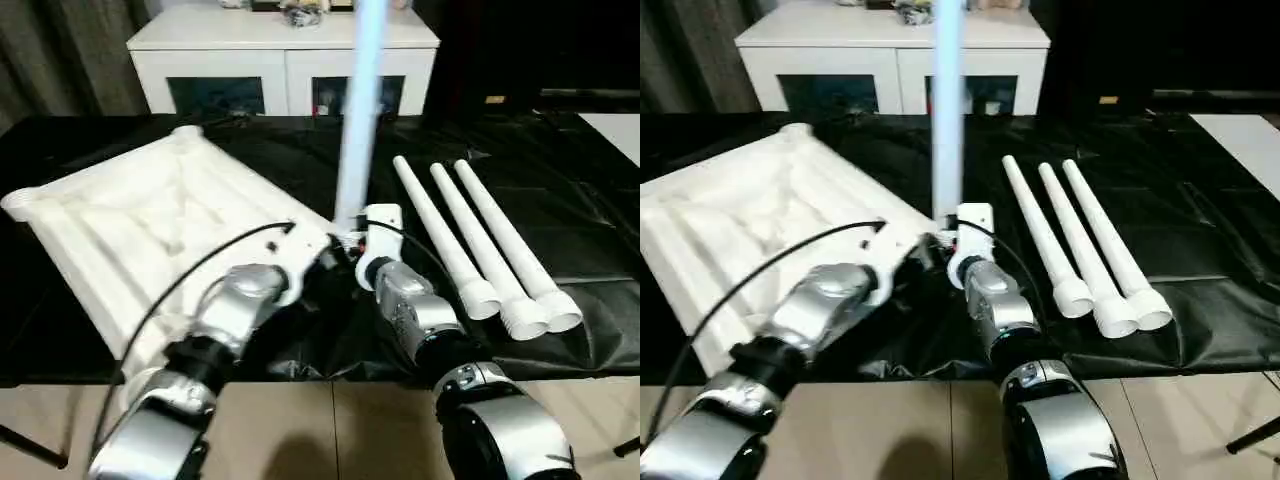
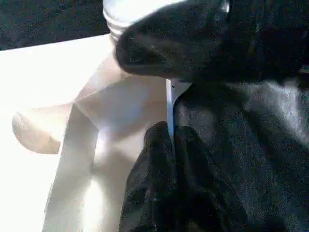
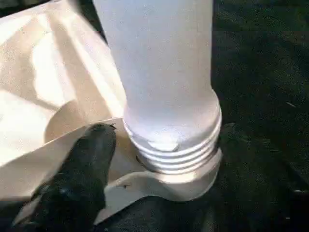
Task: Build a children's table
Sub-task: Rotate leg to tighten
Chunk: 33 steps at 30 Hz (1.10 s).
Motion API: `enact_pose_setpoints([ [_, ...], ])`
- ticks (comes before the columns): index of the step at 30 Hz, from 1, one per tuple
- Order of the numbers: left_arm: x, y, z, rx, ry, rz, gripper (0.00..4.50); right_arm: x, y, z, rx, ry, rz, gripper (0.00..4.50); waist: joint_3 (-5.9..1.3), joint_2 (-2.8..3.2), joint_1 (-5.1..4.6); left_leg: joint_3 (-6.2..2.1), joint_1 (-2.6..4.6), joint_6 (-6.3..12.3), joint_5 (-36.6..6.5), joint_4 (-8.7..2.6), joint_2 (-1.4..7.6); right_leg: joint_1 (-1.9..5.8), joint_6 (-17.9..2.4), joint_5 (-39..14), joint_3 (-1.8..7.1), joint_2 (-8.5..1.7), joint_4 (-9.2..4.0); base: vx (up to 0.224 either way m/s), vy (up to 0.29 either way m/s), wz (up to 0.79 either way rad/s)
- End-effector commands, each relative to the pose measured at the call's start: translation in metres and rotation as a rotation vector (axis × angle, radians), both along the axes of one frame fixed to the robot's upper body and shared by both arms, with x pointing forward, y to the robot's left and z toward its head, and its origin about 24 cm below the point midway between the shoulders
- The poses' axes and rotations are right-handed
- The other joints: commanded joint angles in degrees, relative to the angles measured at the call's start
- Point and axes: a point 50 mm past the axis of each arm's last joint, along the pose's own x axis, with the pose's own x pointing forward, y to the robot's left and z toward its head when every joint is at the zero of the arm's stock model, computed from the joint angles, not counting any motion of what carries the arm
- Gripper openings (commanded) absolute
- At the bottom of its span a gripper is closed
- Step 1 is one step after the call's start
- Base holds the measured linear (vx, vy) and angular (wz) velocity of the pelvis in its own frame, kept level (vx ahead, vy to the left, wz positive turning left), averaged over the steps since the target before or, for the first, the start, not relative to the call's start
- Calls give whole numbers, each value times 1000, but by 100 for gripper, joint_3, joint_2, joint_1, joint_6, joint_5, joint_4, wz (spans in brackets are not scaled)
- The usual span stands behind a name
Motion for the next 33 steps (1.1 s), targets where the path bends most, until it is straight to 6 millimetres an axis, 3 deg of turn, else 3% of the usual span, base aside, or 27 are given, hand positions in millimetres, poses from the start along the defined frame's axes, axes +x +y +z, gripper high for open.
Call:
enact_pose_setpoints([
  [1,-10,5,-8,-24,23,-81,0,2,-4,9,-4,-52,74,384,-324,-37,44,-5,-30,331,-1247,-405,123,281,-1163,-1496,214,-268,-488,0,0,0],
  [4,-25,13,-8,-39,40,-250,0,-4,-26,10,-84,-107,237,384,-339,-30,116,4,-55,467,-827,-392,151,310,-1333,-894,216,-259,-400,0,0,0],
  [8,-36,19,-9,-38,70,-347,0,-9,-39,11,-106,-123,334,384,-342,-19,124,22,-35,473,-805,-384,167,303,-1462,-664,230,-260,-363,0,0,0],
  [12,-49,26,-4,-66,109,-467,0,-25,-56,9,-155,-103,571,384,-337,-29,150,38,-12,568,-817,-378,181,298,-1569,-379,239,-236,-327,0,0,0],
  [18,-49,29,1,-80,110,-496,0,-39,-62,6,-187,-59,761,384,-294,-65,160,36,-12,390,-1206,-412,180,290,-1375,-1258,261,-264,-417,0,0,0],
  [25,-48,31,1,-63,107,-488,0,-47,-65,1,-232,-31,834,384,-307,-85,165,28,-53,411,-974,-399,170,311,-1343,-1112,257,-263,-403,0,0,0],
  [33,-47,32,1,-62,103,-482,0,-46,-66,0,-200,-39,787,384,-306,-67,158,22,-43,392,-1026,-402,177,295,-1321,-1236,252,-260,-416,0,0,0],
])
